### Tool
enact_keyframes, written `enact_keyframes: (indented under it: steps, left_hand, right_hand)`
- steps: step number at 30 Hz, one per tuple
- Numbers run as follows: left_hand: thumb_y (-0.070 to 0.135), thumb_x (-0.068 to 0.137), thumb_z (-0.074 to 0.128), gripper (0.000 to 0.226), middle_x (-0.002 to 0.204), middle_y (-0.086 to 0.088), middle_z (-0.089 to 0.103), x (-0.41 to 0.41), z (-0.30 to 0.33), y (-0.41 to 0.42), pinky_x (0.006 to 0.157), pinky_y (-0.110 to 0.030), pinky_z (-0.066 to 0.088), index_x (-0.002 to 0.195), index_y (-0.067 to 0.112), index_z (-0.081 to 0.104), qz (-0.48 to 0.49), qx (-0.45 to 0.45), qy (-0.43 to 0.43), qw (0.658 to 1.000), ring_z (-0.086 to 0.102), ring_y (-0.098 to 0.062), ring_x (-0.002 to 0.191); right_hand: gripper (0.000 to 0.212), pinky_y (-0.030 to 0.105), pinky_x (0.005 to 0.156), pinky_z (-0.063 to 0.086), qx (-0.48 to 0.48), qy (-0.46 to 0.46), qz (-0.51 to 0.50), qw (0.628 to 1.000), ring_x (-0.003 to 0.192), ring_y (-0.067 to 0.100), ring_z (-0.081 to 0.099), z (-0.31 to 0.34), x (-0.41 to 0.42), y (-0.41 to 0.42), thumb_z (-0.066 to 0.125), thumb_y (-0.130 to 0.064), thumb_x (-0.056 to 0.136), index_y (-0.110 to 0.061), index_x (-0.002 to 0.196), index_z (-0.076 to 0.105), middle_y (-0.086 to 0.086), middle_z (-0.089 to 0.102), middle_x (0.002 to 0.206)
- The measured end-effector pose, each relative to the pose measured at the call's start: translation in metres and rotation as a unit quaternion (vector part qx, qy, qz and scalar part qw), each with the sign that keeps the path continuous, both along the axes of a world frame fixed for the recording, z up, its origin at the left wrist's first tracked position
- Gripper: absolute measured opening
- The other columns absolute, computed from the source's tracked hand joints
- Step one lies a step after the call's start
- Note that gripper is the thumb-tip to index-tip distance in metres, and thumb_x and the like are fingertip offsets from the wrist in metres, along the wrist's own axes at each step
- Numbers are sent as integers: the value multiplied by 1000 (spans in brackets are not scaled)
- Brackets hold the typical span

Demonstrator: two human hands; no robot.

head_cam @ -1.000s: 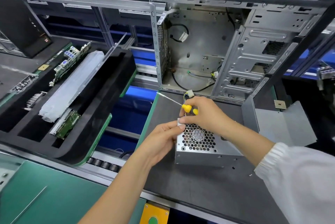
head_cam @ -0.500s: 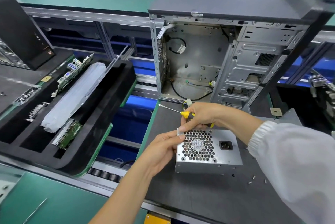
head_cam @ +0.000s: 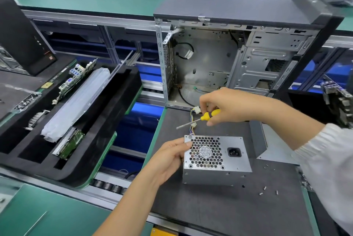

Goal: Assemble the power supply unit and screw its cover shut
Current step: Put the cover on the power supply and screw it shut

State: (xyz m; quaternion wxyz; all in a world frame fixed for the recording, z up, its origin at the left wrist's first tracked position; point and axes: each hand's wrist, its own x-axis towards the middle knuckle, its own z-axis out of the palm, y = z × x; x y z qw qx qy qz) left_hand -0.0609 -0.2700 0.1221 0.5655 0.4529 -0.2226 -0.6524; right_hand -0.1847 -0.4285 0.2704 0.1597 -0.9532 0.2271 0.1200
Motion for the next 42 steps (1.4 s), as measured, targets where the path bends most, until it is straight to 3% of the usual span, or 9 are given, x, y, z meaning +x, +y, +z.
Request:
enact_keyframes:
  steps: [4,10,24,27,30,35,37,39,42]
  left_hand:
    - [12,97,54,28,123,-21,66,1,0,0,99,-42,50,120,5,69,-2,3,-3,1000,61,-34,118]
    - [13,95,56,29,124,-21,66,1,-1,0,101,-43,49,120,6,69,-3,3,-1,1000,61,-34,119]
    - [12,91,57,30,121,-21,67,0,0,-1,104,-46,46,118,5,70,8,15,-2,1000,61,-35,118]
    - [11,93,56,29,121,-21,67,0,0,-1,104,-47,46,119,4,69,11,20,-8,1000,61,-36,119]
    - [10,94,55,29,120,-22,67,-1,1,0,105,-47,46,118,3,69,11,25,-19,999,59,-38,120]
    - [9,95,54,28,120,-23,66,0,3,-1,108,-53,42,119,3,68,10,39,-33,999,55,-43,122]
    - [9,96,54,29,120,-23,67,0,4,-1,107,-52,42,119,2,68,10,42,-35,998,56,-43,122]
    - [8,96,53,28,119,-23,67,-1,5,0,107,-51,43,119,2,68,14,43,-34,998,57,-43,121]
    - [6,96,52,28,118,-23,67,-1,5,0,106,-50,44,118,1,68,19,43,-32,998,57,-42,120]
  right_hand:
    - [24,22,51,24,-191,9,72,979,85,16,56,18,5,12,74,-42,74,-37,93,61,-15,62,89]
    - [30,26,59,32,-287,30,82,954,89,23,62,32,7,19,74,-42,75,-38,103,66,-7,66,97]
    - [30,27,60,37,-290,72,91,950,86,26,63,32,11,24,74,-40,77,-33,105,67,-1,65,98]
    - [16,25,55,32,-320,91,114,936,73,26,58,34,14,27,72,-36,80,-22,84,64,-1,64,90]
    - [43,22,46,19,-401,86,178,894,63,24,50,34,25,35,66,-18,83,-16,59,31,-1,59,77]
    - [23,20,51,26,-447,110,284,841,58,17,49,38,50,52,53,-1,83,-9,66,40,0,42,62]
    - [7,24,58,35,-409,153,296,850,76,23,60,41,57,54,53,-16,91,-11,86,55,3,57,79]
    - [14,24,52,33,-373,196,270,866,71,24,54,45,60,53,56,-27,91,-14,95,54,2,56,82]
    - [22,26,47,36,-352,233,235,875,65,24,52,48,59,48,64,-18,82,-8,100,56,3,54,78]
